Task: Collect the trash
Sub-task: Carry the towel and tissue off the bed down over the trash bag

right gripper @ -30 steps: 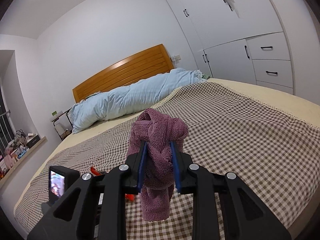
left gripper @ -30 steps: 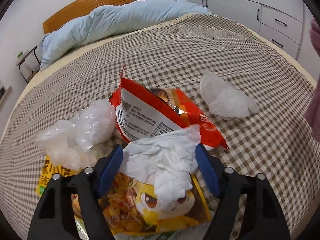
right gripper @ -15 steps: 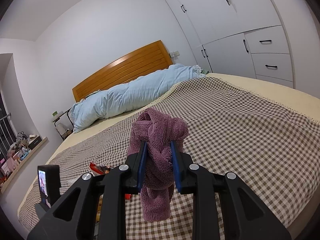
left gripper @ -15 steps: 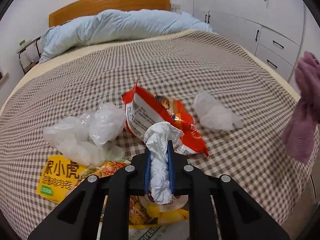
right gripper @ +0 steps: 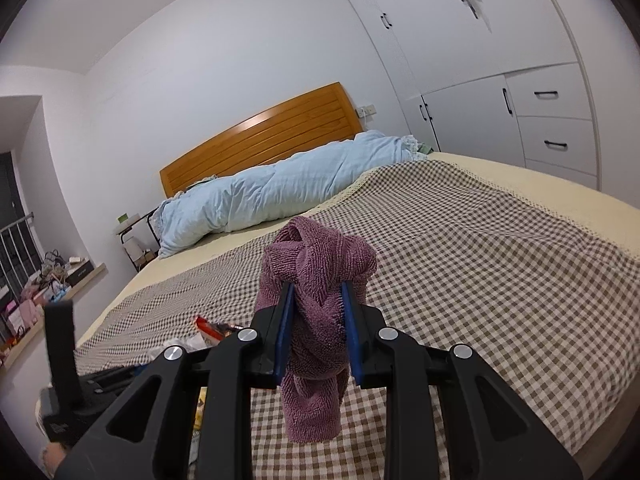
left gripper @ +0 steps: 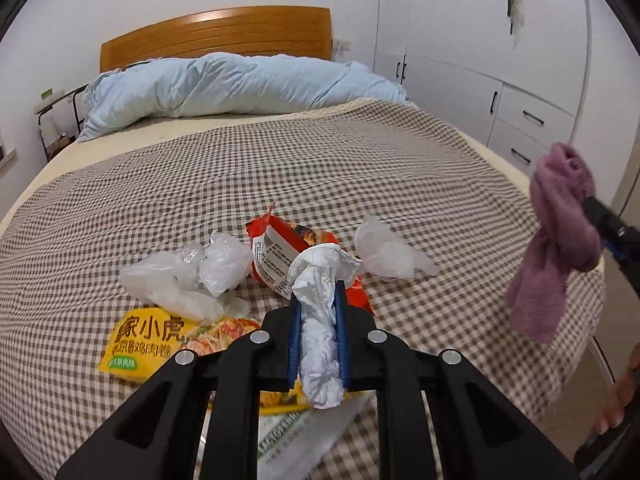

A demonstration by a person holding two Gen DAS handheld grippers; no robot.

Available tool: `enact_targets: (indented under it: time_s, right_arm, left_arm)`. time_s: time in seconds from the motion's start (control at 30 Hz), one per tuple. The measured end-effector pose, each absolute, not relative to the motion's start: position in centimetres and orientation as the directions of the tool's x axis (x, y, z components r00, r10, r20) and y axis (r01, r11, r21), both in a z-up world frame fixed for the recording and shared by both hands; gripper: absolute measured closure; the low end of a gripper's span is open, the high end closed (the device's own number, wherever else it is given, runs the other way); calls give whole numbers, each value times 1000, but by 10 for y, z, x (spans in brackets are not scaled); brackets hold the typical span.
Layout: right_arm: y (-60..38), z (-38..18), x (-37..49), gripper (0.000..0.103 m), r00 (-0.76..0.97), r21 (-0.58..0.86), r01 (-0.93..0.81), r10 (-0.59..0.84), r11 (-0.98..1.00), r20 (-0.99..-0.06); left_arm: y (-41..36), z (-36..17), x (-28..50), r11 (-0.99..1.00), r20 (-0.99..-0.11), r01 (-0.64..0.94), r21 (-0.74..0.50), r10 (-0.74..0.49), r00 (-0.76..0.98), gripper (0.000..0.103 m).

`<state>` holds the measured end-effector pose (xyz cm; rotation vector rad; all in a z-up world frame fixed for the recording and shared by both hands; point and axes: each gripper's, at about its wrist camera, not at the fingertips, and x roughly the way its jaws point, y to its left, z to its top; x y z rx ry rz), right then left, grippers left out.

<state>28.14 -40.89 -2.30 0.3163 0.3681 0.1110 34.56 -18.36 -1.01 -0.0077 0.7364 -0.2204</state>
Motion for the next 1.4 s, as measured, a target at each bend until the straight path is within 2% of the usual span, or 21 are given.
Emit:
enact_targets:
  time_s: [0.43,0.8,1.4]
  right_arm:
    - [-394,-8,239,79,938,276,-79,166,958,-306]
    - [-379,-7,198,79,929,277,-101,190,956,-317]
    - [-355,-6,138,79,917,244,-144,222,959,-332]
  left_arm:
    - [-173,26,288,967,-613,229,-110,-248,750,91]
    - [-163,47,237,961,-577,255,-112,-271,771,91]
    - [-149,55,160,954,-551,280,-110,-293,781,91]
